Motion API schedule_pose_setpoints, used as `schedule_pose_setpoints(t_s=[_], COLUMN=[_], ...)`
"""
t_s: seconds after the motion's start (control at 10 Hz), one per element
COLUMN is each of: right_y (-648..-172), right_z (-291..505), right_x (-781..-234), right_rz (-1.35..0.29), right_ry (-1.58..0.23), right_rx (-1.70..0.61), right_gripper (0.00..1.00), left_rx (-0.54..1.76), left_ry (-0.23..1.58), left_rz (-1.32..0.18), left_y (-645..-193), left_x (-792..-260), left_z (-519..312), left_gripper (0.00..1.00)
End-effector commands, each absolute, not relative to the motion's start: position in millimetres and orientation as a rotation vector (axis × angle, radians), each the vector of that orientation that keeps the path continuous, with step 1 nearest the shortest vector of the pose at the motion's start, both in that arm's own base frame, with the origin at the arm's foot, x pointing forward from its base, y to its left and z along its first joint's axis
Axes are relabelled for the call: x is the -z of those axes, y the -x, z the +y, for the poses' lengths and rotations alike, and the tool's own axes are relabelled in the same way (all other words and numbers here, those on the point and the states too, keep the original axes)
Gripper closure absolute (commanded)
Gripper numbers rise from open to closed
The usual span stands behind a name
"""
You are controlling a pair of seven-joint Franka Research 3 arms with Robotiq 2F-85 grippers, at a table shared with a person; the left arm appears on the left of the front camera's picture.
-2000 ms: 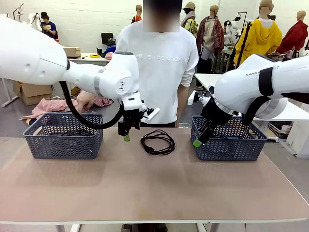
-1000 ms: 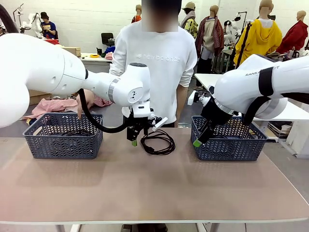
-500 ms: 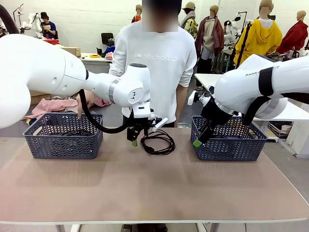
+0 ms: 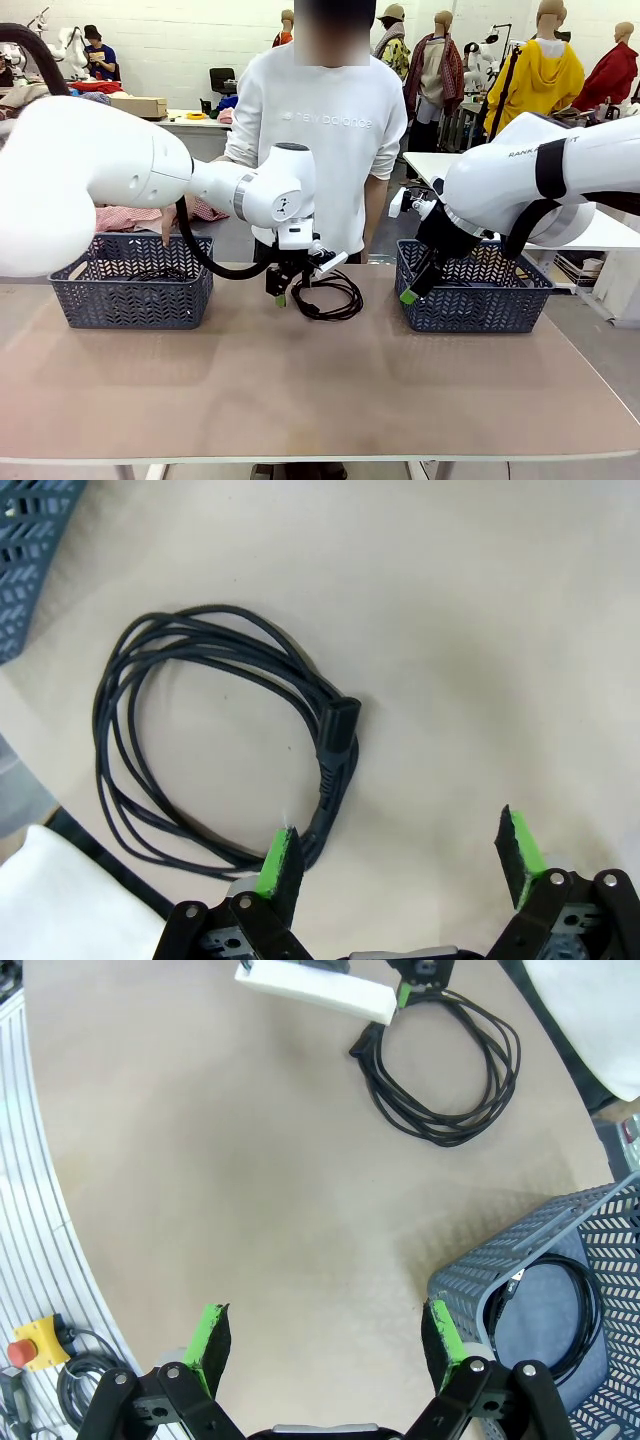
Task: Organize the cables according to human instructions.
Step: Pick up a bundle of cables and place it in the basket indicated by the human.
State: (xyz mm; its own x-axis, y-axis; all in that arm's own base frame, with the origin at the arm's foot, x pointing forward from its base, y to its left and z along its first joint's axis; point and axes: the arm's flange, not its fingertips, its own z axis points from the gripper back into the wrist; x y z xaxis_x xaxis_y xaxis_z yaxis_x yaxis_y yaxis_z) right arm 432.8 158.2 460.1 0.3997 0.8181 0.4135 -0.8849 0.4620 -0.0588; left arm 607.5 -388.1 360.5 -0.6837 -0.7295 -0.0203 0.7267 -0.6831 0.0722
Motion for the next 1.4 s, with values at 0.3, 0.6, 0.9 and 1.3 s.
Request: schedule_pose_setpoints(t_s=[0.3,0.6,0.9,1.3], right_y=[-433.1,-433.1,-433.1,-433.1], right_z=[157.8,157.8,157.8,157.8], right_x=[-461.4,-461.4,-461.4,-461.4], right_rz=[-0.415,-0.415,-0.415,-0.415], right_ry=[-0.172,-0.172,-0.172,-0.172], right_rx=[-1.076,-1.076,-1.076,-1.076], right_gripper=[0.00,0.00,0.00,0.00], left_rx=[2.437,2.456,2.443,2.440], left_ry=[-0.080,-0.077,-0.082,-0.058], left_rz=[-0.014,-0.013,-0.021,-0.022], left_y=[-634.0,-640.9,-646.5,-649.9], left_x=[-349.3,-337.0,-329.0,-324.7], left_z=[-408.8,-409.0,-407.5,-408.1], left_gripper=[0.00,0.00,0.00,0.18])
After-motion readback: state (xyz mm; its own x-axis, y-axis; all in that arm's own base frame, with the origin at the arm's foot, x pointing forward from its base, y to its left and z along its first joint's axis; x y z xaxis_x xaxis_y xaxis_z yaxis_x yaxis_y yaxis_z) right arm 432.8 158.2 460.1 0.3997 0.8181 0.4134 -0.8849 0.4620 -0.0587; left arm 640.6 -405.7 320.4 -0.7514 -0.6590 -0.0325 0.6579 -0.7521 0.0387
